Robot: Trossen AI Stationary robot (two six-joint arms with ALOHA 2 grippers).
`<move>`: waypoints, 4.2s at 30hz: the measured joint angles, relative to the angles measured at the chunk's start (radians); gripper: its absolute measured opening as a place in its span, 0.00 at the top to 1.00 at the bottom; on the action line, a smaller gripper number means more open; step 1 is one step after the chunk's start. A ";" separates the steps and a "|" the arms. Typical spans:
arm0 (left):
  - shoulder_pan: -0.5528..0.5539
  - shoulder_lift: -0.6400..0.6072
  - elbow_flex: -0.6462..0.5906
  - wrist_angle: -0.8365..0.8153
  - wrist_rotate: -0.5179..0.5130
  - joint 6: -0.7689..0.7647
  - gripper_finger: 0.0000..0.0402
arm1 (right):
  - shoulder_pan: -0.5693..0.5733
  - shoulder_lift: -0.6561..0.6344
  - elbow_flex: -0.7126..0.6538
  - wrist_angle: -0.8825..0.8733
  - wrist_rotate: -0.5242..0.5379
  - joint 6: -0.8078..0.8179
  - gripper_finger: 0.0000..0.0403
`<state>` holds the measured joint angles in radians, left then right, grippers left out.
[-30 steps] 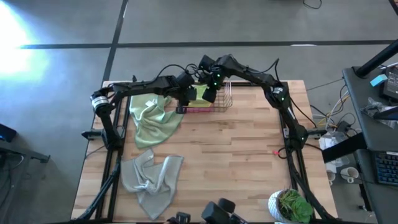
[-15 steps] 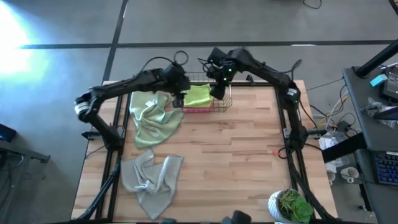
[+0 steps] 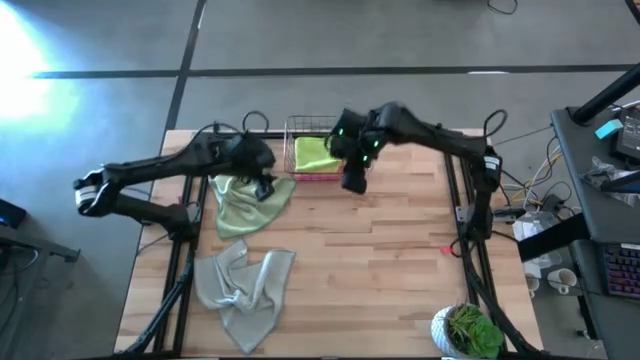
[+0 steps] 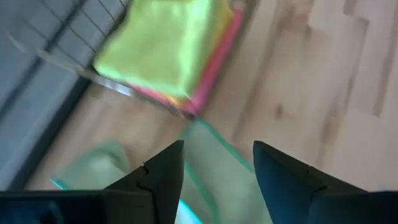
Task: Fold microfiber towels
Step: Fold the gray microfiber cloth
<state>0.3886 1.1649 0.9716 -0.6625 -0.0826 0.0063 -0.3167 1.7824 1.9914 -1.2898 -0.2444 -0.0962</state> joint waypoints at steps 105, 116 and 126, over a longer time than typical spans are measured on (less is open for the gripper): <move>-1.090 0.207 -0.029 0.050 -0.020 -0.893 0.56 | 0.500 -0.019 -0.478 0.632 0.130 0.220 0.70; -1.183 0.261 -0.006 0.128 0.040 -1.126 0.56 | 0.500 0.089 -0.478 0.757 0.109 -0.209 0.70; -1.201 0.445 0.166 0.114 0.136 -1.179 0.56 | 0.500 0.184 -0.478 0.887 0.115 -0.523 0.70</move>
<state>-0.8119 1.6103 1.1372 -0.5487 0.0536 -1.1729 0.1829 1.9666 1.5135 -0.4031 -0.1294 -0.6188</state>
